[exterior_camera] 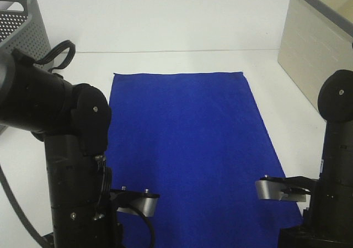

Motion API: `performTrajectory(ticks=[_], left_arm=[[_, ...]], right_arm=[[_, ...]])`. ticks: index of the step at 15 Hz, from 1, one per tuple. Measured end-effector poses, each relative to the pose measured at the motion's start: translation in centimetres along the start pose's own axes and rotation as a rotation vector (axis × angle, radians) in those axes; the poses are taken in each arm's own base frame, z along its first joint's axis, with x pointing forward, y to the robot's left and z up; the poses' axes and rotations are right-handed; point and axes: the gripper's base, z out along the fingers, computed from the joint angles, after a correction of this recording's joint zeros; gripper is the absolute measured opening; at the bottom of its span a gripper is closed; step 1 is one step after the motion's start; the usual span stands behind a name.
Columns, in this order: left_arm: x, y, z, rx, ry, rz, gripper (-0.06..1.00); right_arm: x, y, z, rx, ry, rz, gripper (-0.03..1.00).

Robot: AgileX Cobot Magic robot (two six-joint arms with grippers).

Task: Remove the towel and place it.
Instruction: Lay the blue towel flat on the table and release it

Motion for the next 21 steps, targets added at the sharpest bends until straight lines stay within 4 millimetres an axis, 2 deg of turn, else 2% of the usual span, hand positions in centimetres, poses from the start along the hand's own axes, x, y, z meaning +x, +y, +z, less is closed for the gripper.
performTrajectory(ticks=[1, 2, 5, 8, 10, 11, 13, 14, 16, 17, 19, 21], left_arm=[[0.0, 0.0, 0.0, 0.001, 0.004, -0.004, 0.64], [0.1, 0.0, 0.0, 0.003, 0.013, -0.003, 0.69], [0.0, -0.1, -0.1, 0.003, 0.012, 0.003, 0.72], [-1.4, -1.0, -2.2, -0.057, -0.056, 0.082, 0.72], [-2.6, -1.7, -4.2, -0.13, -0.122, 0.127, 0.72], [-2.8, -1.8, -4.7, -0.155, -0.135, 0.138, 0.72], [-3.8, -1.7, -7.3, -0.23, -0.214, 0.154, 0.72], [-4.6, -0.2, -11.2, -0.268, -0.324, 0.112, 0.72], [-5.0, 1.7, -15.7, -0.263, -0.455, 0.059, 0.72], [-5.1, 3.3, -18.3, -0.251, -0.529, 0.018, 0.72], [-5.3, 6.4, -22.3, -0.235, -0.644, -0.055, 0.72], [-5.6, 9.7, -25.5, -0.221, -0.735, -0.122, 0.72]], right_arm=[[0.0, 0.0, 0.0, -0.003, -0.001, 0.001, 0.63], [0.0, 0.0, 0.0, -0.004, -0.001, 0.001, 0.64], [-0.3, 0.1, -0.4, 0.012, -0.014, -0.012, 0.65], [-1.5, 0.8, -2.7, 0.057, -0.092, -0.045, 0.65], [-2.6, 1.5, -5.4, 0.118, -0.182, -0.06, 0.65], [-2.9, 1.6, -6.1, 0.138, -0.206, -0.058, 0.65], [-3.7, 1.8, -10.4, 0.15, -0.352, -0.035, 0.65], [-3.8, 1.2, -15.4, 0.123, -0.522, -0.004, 0.65], [-3.6, -0.2, -20.5, 0.081, -0.689, 0.039, 0.65], [-3.8, -0.8, -22.8, 0.069, -0.758, 0.048, 0.65], [-4.5, -1.5, -26.2, 0.058, -0.857, 0.049, 0.65], [-6.2, -1.4, -28.6, 0.05, -0.92, 0.022, 0.65]])
